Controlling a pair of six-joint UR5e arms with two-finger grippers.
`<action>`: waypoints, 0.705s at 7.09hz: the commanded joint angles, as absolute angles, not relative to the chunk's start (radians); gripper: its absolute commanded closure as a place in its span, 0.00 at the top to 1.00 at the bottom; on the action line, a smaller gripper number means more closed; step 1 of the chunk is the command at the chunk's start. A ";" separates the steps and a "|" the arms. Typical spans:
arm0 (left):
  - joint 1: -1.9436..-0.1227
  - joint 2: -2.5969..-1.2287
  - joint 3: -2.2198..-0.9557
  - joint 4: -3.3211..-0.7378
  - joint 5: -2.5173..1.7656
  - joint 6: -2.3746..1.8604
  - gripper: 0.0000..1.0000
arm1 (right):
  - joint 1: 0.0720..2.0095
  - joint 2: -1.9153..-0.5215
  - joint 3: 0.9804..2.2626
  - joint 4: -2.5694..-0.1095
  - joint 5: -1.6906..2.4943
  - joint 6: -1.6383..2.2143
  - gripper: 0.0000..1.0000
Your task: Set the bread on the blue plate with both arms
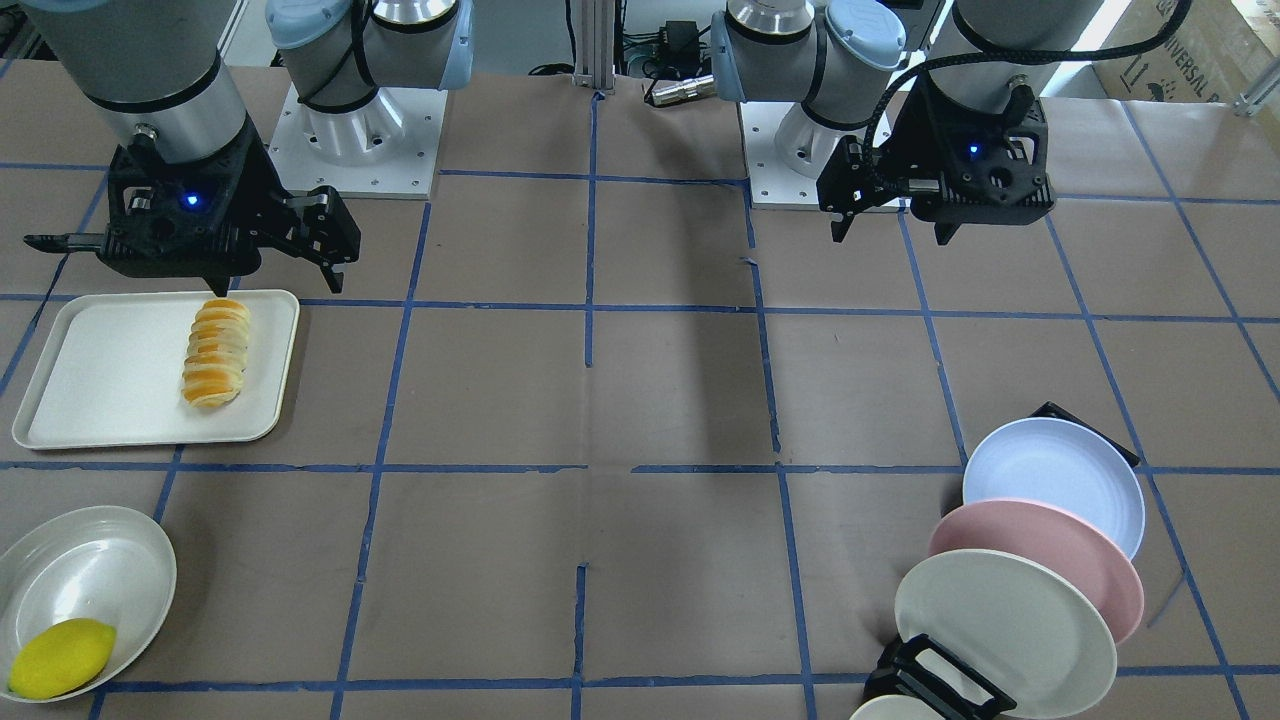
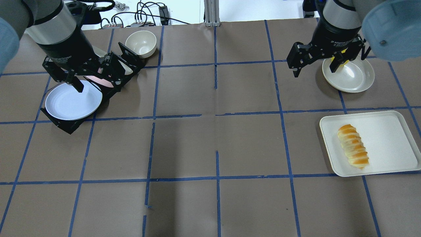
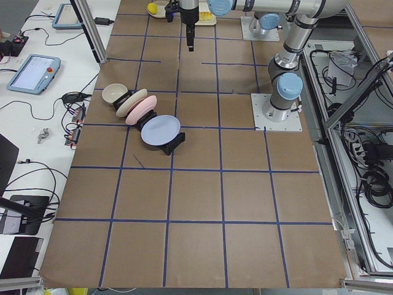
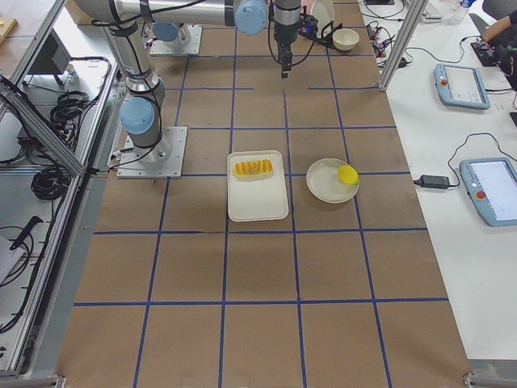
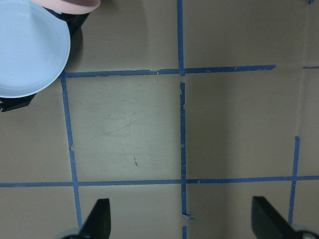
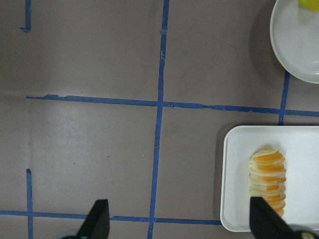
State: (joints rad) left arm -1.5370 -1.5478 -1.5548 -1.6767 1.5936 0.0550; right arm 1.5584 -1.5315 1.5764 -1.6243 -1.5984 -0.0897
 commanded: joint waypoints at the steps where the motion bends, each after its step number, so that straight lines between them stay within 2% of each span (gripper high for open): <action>1: -1.537 -1.549 -1.559 -1.672 1.591 0.055 1.00 | 1.555 -1.531 1.578 -1.624 -1.598 -0.091 1.00; 4: -1.517 -1.542 -1.549 -1.686 1.600 0.080 1.00 | 1.549 -1.531 1.585 -1.620 -1.597 -0.077 1.00; 5: -1.437 -1.543 -1.549 -1.686 1.601 0.186 1.00 | 1.522 -1.525 1.615 -1.640 -1.600 -0.104 0.93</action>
State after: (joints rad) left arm -1.5033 -1.5437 -1.5506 -1.6826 1.5991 0.1005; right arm 1.5451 -1.5294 1.5900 -1.6250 -1.5976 -0.0837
